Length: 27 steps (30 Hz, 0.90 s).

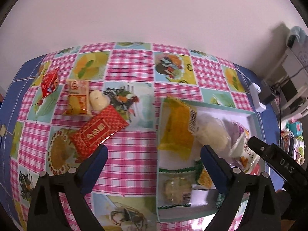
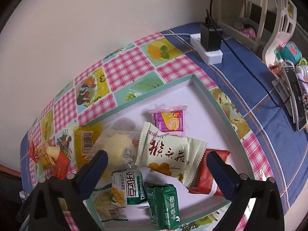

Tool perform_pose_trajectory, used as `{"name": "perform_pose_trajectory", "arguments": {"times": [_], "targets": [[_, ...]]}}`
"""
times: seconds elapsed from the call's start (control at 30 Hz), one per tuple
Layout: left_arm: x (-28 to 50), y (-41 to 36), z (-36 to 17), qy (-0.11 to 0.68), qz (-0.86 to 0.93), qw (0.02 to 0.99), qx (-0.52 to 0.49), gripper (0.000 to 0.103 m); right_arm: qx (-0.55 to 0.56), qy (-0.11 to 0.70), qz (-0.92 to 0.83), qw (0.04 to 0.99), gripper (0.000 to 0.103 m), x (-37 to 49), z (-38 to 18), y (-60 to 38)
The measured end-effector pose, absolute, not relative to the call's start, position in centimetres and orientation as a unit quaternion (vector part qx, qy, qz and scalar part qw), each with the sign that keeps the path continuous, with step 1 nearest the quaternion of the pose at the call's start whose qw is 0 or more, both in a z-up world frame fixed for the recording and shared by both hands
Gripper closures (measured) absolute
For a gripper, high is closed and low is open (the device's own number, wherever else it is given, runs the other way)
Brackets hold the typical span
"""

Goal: Organize snacks
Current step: 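Open both tools to release the packs and lift away from the tray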

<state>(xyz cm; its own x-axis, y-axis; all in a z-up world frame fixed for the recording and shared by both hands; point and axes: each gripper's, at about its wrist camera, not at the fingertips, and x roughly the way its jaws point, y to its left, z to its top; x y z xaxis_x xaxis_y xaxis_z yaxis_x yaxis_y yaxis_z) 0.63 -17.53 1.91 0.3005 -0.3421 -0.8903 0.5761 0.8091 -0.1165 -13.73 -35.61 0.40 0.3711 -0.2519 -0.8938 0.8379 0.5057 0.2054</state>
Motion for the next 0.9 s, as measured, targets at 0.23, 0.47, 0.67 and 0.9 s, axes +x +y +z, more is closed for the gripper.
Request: {"name": "perform_pose_trajectory", "arguments": {"times": [0.23,0.47,0.67,0.9], "targets": [[1.2,-16.9,1.9,0.513,-0.271,0.805,0.119,0.006,0.330,0.428,-0.367,0.757,0.000,-13.5,0.8,-35.4],[0.8,-17.2,2.3,0.504,-0.279,0.808,0.122,0.006,0.324,0.437,-0.366,0.755,0.000,-13.3,0.8,-35.1],[0.4,-17.6,2.6,0.500,-0.283,0.808,0.130,0.006,0.319,0.443,-0.357,0.758,0.000,-12.9,1.0,-34.6],[0.5,-17.4,2.9,0.507,-0.302,0.800,0.111,0.006,0.316,0.436,-0.359,0.762,0.000,-12.5,2.0,-33.6]]}}
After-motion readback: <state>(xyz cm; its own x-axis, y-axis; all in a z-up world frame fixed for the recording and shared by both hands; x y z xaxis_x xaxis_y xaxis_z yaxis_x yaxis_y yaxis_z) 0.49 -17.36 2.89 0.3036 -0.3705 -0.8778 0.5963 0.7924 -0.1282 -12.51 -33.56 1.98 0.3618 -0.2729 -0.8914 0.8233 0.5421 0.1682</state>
